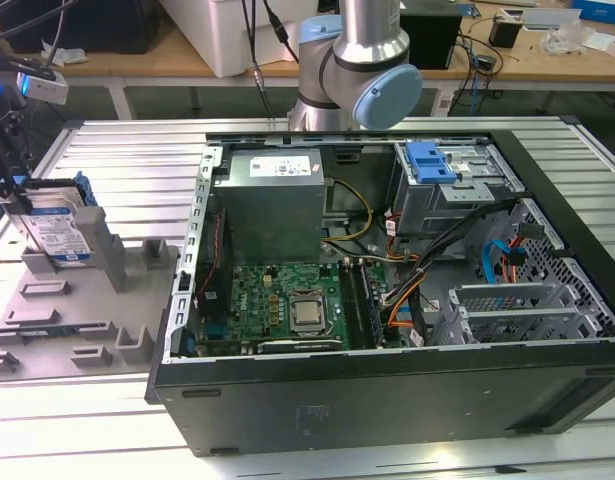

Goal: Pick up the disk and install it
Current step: 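Pick up the disk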

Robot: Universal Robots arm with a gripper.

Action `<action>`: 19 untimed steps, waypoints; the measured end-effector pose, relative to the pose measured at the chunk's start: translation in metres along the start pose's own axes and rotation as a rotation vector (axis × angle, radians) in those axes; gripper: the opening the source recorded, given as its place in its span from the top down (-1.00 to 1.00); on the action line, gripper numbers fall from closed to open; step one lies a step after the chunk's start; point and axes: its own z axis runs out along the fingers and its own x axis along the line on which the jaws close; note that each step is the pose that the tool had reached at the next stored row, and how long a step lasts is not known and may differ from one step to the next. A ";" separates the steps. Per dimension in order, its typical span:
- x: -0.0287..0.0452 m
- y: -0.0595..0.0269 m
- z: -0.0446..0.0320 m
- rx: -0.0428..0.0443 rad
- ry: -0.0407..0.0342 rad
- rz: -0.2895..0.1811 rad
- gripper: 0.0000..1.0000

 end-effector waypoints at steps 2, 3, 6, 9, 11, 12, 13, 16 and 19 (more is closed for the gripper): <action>0.0000 0.0000 0.0003 0.0005 -0.0003 0.000 0.25; 0.0000 0.0000 0.0003 0.0004 -0.0002 0.000 0.25; 0.0000 0.0000 0.0002 0.0001 0.0000 0.000 0.11; 0.0000 0.0000 0.0002 -0.0001 0.0000 0.000 0.11; 0.0000 0.0000 0.0002 -0.0001 0.0001 0.000 0.11; 0.0000 0.0000 0.0002 -0.0001 0.0000 0.000 0.11; 0.0000 0.0000 0.0003 0.0000 0.0000 0.000 0.11; 0.0000 0.0000 0.0003 0.0000 0.0000 0.000 0.26; 0.0000 0.0000 0.0004 0.0000 0.0001 0.000 0.26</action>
